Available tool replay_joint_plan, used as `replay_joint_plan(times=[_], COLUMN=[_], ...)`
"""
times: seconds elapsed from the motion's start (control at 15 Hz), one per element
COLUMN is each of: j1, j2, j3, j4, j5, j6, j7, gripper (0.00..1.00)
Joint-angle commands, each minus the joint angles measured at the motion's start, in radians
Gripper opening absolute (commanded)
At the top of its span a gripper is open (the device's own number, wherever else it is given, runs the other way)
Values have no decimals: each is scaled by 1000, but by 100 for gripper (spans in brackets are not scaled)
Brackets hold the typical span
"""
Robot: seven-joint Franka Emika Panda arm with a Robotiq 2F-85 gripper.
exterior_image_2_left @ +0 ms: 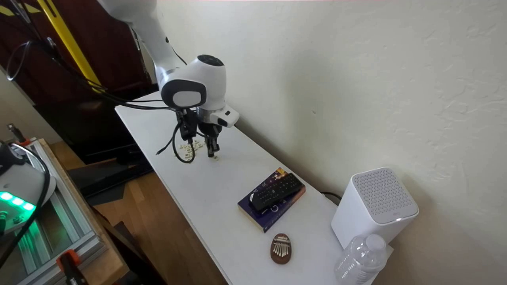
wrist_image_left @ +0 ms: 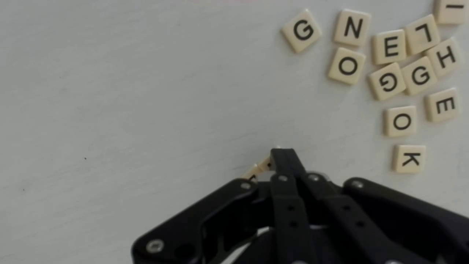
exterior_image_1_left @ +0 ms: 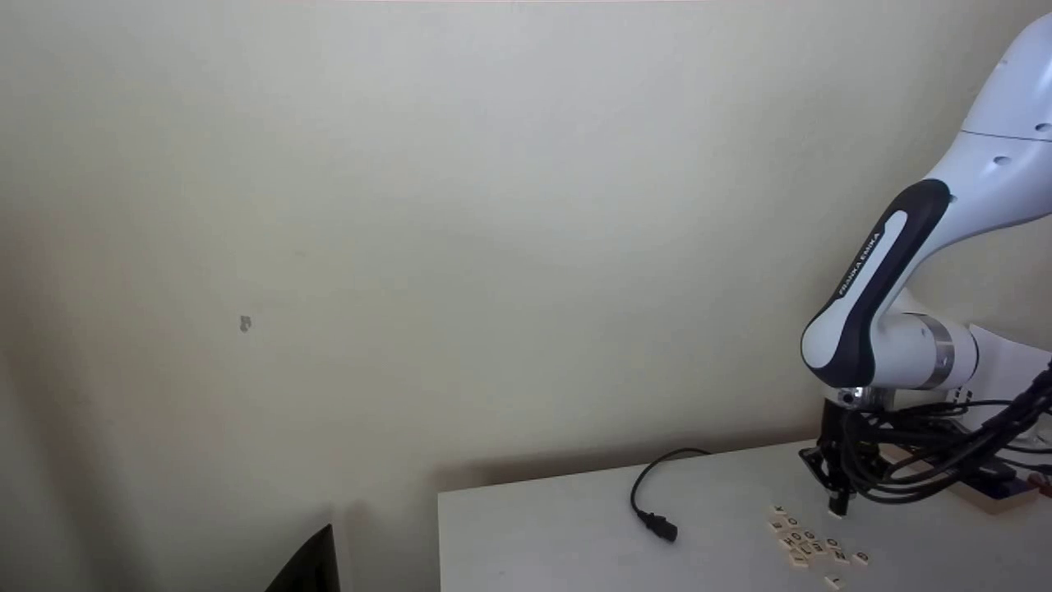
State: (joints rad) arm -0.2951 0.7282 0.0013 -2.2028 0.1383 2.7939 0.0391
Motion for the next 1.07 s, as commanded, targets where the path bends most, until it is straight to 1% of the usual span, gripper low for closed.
replay_joint_plan(times=[0.0, 0.47, 0.73, 0.93, 1.0], j1=[26, 42, 55, 72, 88], j2=[-4, -39, -63, -83, -87], j3=[-15, -11, -11, -12, -20], j4=[-14, -59, -81, -102, -109], j5=[29, 30, 26, 3, -15], j6=[22, 61, 65, 69, 71], j7=[10, 19, 22, -3, -15], gripper=[0, 0, 0, 0, 0])
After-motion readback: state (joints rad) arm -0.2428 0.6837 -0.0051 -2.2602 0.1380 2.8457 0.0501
